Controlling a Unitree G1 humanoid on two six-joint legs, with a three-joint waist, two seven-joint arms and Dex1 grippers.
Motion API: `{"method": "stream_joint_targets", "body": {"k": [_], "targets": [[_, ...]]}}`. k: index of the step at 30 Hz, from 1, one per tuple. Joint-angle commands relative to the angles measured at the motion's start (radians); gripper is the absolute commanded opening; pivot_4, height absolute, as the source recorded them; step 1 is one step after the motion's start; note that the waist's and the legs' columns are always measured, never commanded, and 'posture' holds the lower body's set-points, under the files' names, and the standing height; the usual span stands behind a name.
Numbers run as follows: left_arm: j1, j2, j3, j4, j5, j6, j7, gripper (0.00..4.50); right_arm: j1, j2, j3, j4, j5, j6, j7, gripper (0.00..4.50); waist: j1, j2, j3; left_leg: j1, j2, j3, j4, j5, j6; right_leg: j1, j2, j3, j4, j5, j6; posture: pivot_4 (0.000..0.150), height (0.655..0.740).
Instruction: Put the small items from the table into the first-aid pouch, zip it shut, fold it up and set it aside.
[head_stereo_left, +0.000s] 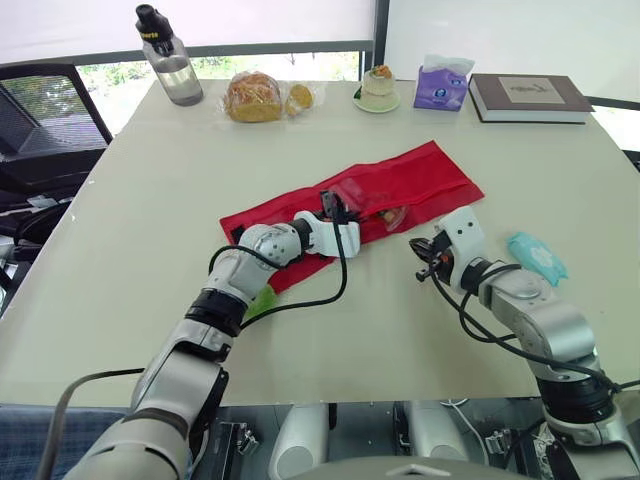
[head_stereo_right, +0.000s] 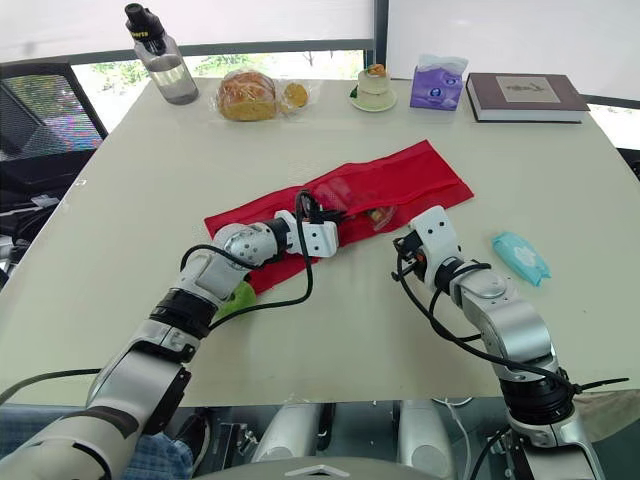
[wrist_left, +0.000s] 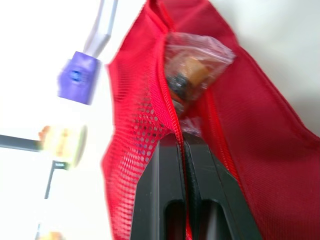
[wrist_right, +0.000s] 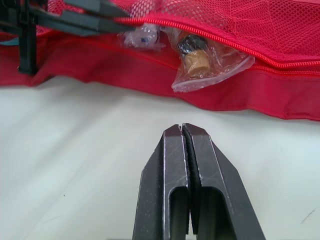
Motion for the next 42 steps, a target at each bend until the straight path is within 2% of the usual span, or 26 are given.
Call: {"method": "stream_joint_targets", "body": {"k": [1,17,27,35,42], "targets": [[0.012,0.027,0.002,-0.041,0.009,-0.071,0.075,0.0,-0.018,-0.001,0.002,-0.029,-0.003,-0.032,0.001,0.06,-0.001,0.0,0.0,0.0,0.0,0.0,0.0,0.0,0.0,0.0,0.0,0.0,0.0,0.0,0.0,0.15,0.7332],[0.128,0.163,0.031,-0.129,0.001,-0.194,0.154,0.0,0.006,0.068,0.093,-0.022,-0.071,-0.098,-0.053,0.06,-0.004,0.0,0.0,0.0,0.0,0.0,-0.002,0.0,0.0,0.0,0.0,0.0,-0.001,0.0,0.0,0.15,0.7332],[0.13,0.139,0.01,-0.117,-0.011,-0.212,0.184,0.0,-0.038,0.126,0.161,0.06,-0.122,-0.113,-0.073,0.06,-0.002,0.0,0.0,0.0,0.0,0.001,-0.001,0.0,0.0,0.0,0.0,0.0,-0.001,0.0,0.0,0.15,0.7332],[0.127,0.142,0.002,-0.085,-0.004,-0.25,0.191,0.0,-0.09,0.156,0.156,0.153,-0.167,-0.157,-0.098,0.06,-0.002,0.0,0.0,0.0,0.0,0.001,-0.001,0.0,0.0,0.0,0.0,0.0,-0.001,0.0,0.0,0.15,0.7332],[0.114,0.129,-0.013,-0.067,-0.007,-0.282,0.188,0.0,-0.087,0.16,0.168,0.161,-0.176,-0.169,-0.081,0.06,-0.002,0.0,0.0,0.0,0.0,0.001,-0.001,0.0,0.0,0.0,0.0,0.0,0.0,0.0,0.0,0.15,0.7332]]}}
